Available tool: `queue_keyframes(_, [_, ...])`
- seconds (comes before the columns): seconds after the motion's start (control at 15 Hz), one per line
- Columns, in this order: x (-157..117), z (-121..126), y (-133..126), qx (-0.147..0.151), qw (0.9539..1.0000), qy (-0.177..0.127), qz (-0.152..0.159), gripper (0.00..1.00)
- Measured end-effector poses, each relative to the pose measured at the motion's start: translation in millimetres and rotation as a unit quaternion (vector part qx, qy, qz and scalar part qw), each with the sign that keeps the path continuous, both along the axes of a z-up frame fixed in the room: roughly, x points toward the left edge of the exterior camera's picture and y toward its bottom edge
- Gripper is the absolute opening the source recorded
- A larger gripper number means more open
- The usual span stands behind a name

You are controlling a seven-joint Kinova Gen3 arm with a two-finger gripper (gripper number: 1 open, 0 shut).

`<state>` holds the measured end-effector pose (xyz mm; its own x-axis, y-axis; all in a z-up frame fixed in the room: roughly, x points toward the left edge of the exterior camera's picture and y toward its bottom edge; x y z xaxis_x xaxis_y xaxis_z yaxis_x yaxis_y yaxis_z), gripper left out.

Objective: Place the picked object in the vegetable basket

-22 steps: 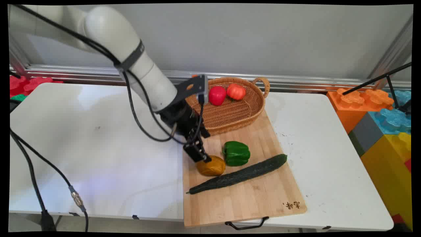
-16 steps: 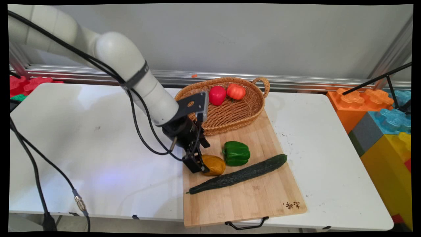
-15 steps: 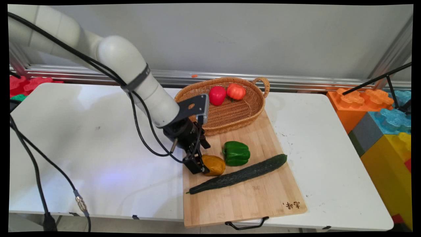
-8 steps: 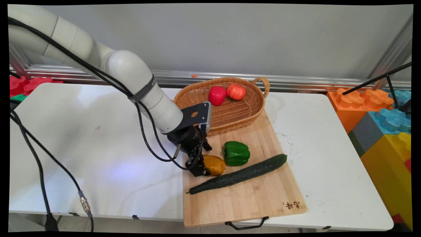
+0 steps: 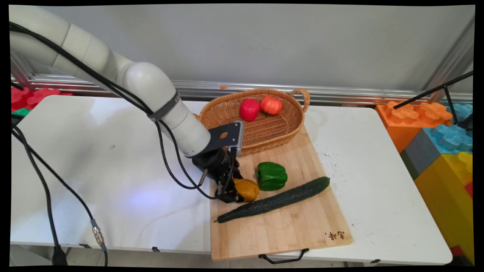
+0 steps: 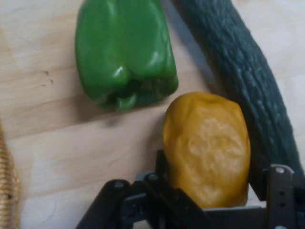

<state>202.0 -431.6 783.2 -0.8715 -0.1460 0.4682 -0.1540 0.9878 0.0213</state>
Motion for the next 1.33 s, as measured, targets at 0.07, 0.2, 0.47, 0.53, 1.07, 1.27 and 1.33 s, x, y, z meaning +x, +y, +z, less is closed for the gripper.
queue_keyframes(0.07, [2.5, 6.4, 0.4, 0.002, 1.0, 0.002, 0.002, 0.0])
queue_keyframes(0.2, [6.8, 19.2, 0.7, 0.004, 1.0, 0.005, 0.006, 0.0])
queue_keyframes(0.47, [11.7, 58.8, -0.8, 0.0, 0.9997, 0.013, 0.02, 0.0])
queue_keyframes(0.53, [10.3, 68.5, -3.2, -0.004, 0.9995, 0.017, 0.027, 0.0])
queue_keyframes(1.07, [-18.3, 115.1, -67.3, -0.069, 0.9893, 0.041, 0.122, 0.0])
queue_keyframes(1.27, [-24.0, 111.1, -96.5, -0.086, 0.9825, 0.04, 0.16, 0.0])
queue_keyframes(1.33, [-24.9, 109.2, -103.0, -0.089, 0.9809, 0.039, 0.168, 0.0])
